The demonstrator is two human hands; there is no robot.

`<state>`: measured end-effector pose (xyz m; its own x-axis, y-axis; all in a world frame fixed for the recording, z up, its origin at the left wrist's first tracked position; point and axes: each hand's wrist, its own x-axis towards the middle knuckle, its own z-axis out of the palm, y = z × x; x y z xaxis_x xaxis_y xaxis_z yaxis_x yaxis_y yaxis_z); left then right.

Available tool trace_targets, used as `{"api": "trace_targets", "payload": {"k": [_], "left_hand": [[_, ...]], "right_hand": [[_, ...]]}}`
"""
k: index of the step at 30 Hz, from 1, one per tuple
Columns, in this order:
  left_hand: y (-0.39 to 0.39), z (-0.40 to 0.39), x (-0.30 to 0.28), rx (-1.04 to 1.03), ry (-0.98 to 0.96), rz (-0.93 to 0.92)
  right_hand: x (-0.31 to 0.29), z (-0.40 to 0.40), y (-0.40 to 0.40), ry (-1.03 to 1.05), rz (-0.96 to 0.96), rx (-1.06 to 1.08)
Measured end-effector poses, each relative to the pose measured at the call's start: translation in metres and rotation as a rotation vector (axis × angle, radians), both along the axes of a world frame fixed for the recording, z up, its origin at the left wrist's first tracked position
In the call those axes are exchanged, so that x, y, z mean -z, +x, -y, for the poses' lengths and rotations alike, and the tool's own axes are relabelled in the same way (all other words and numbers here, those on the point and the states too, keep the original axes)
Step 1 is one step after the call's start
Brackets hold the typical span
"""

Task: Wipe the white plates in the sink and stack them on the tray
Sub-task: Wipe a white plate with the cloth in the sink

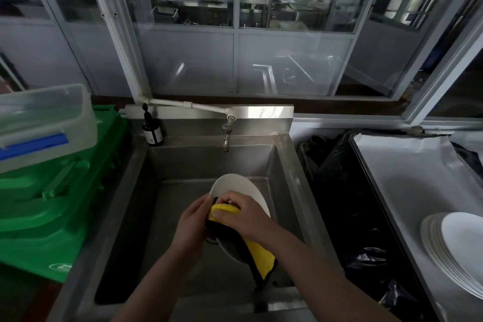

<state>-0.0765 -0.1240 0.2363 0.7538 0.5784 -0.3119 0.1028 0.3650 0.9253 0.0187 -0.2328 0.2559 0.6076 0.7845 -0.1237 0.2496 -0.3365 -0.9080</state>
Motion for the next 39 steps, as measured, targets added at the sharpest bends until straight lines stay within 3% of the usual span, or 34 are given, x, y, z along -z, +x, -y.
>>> {"api": "trace_targets", "payload": {"k": [5, 12, 18, 39], "left_hand": [[0.003, 0.0, 0.0, -0.08, 0.025, -0.059], [0.006, 0.0, 0.001, -0.213, -0.023, -0.068], [0.003, -0.003, -0.004, -0.249, -0.025, -0.057], [0.009, -0.036, -0.016, -0.225, 0.035, -0.079]], "right_hand": [[-0.007, 0.001, -0.015, -0.128, 0.094, -0.085], [-0.005, 0.001, -0.036, -0.294, 0.521, -0.153], [0.008, 0.006, -0.043, -0.25, 0.793, -0.174], [0.046, 0.058, 0.022, -0.159, 0.979, -0.312]]}}
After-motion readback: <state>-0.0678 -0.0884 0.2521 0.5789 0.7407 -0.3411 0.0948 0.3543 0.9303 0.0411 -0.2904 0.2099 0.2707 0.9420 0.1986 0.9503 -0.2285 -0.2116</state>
